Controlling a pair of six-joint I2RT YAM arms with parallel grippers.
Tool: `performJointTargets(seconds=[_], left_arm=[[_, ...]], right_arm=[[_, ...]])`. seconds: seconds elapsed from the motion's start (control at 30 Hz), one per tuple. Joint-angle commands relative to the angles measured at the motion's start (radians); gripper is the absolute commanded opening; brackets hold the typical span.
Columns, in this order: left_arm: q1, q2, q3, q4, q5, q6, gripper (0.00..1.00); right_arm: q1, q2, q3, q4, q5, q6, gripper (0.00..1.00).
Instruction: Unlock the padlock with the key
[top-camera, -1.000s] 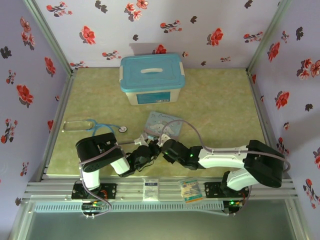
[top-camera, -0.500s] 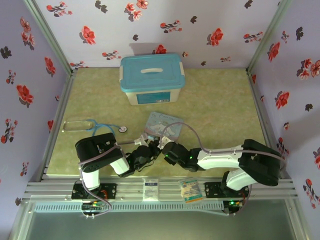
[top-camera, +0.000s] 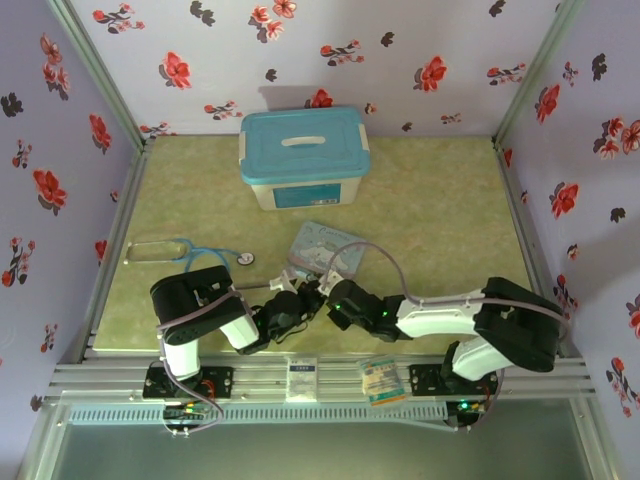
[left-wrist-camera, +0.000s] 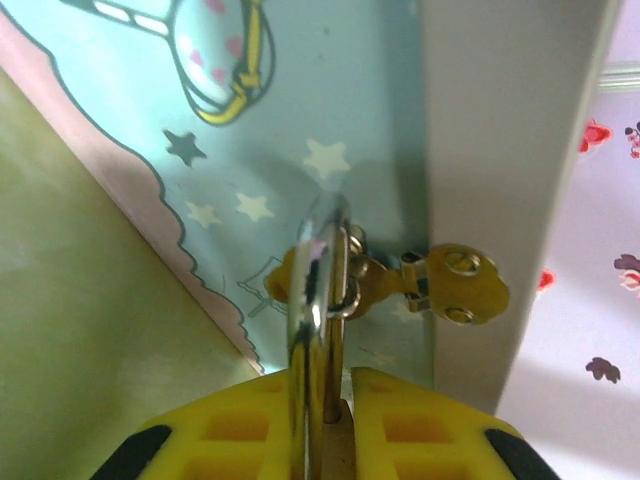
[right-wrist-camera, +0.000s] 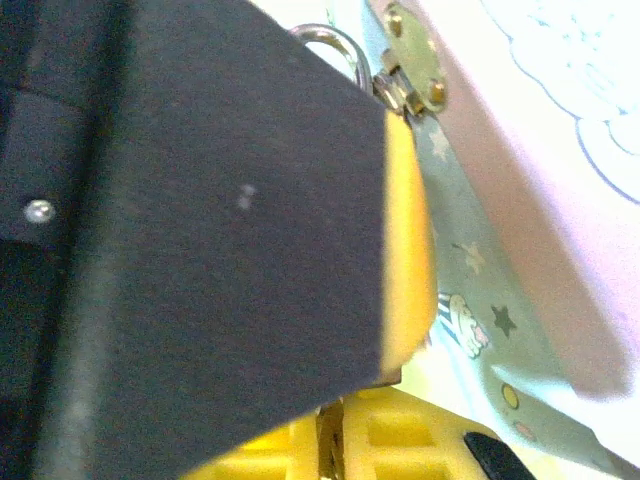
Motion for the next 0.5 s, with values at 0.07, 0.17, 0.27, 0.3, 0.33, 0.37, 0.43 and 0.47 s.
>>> performJointTargets(seconds=[0.07, 0.17, 0.27, 0.3, 0.33, 0.37, 0.43, 0.47], left_arm=[[-0.011, -0.019, 0.002, 0.039, 0.016, 0.003, 0.0], [-0.011, -0.022, -0.002, 0.038, 0.016, 0.008, 0.0], [-0.01, -0.019, -0.005, 0.039, 0.016, 0.005, 0.0], [-0.011, -0.02, -0.008, 0.039, 0.016, 0.006, 0.02], [-0.011, -0.02, -0.01, 0.04, 0.016, 0.006, 0.04], [-0.011, -0.02, -0.012, 0.039, 0.015, 0.007, 0.04], [-0.011, -0.025, -0.016, 0.038, 0.01, 0.02, 0.04], [-0.011, -0.027, -0.019, 0.039, 0.009, 0.023, 0.04]], right_arm=[[-0.095, -0.074, -0.064, 0.12, -0.312, 0.163, 0.08], [-0.154, -0.059, -0.096, 0.19, -0.446, 0.225, 0.07], [-0.179, -0.048, -0.113, 0.237, -0.514, 0.263, 0.07], [-0.189, -0.048, -0.119, 0.249, -0.538, 0.272, 0.07], [-0.204, -0.047, -0.129, 0.274, -0.571, 0.291, 0.07], [-0.221, -0.049, -0.142, 0.308, -0.601, 0.307, 0.07], [-0.262, -0.052, -0.164, 0.372, -0.675, 0.357, 0.07], [-0.283, -0.055, -0.169, 0.384, -0.697, 0.375, 0.07]])
